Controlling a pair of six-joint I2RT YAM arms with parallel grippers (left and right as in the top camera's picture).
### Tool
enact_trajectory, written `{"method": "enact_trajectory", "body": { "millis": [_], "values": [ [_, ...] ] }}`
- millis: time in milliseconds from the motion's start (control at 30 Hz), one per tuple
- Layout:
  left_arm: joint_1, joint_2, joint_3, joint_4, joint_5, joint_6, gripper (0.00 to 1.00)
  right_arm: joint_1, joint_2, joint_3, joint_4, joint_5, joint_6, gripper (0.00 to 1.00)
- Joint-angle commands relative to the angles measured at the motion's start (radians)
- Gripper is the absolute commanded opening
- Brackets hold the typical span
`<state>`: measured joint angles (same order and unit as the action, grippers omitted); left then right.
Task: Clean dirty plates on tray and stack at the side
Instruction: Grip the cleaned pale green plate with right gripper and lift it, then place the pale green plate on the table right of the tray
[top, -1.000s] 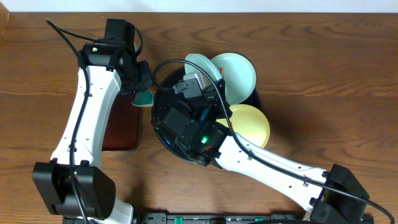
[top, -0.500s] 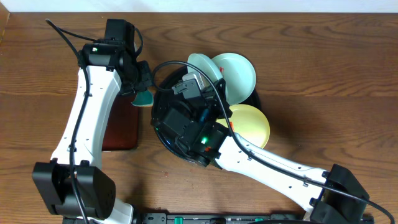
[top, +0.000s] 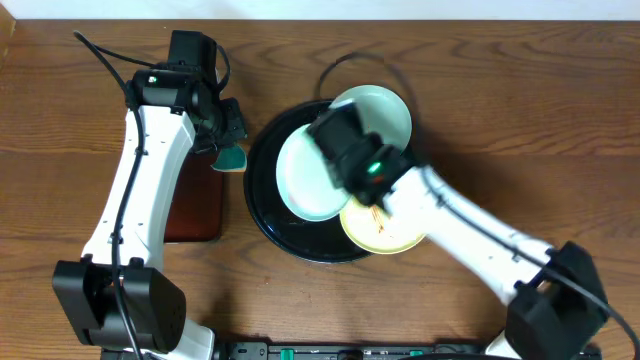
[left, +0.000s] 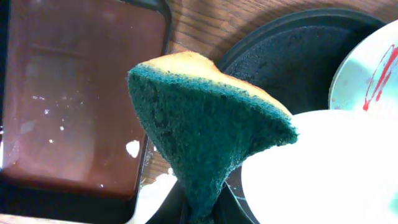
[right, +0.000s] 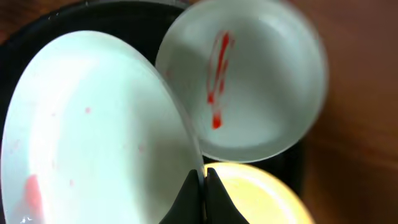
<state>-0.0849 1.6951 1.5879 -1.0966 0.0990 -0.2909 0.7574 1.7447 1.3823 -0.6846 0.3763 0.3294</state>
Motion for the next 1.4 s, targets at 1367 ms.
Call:
{"method": "enact_trajectory", "body": {
  "millis": [1367],
  "values": [
    [0.003, 0.0, -0.013, -0.017, -0.002, 0.009, 0.07, -0.922, -0.154, -0.542, 0.298, -0.2, -0.057, 0.01]
  ]
}}
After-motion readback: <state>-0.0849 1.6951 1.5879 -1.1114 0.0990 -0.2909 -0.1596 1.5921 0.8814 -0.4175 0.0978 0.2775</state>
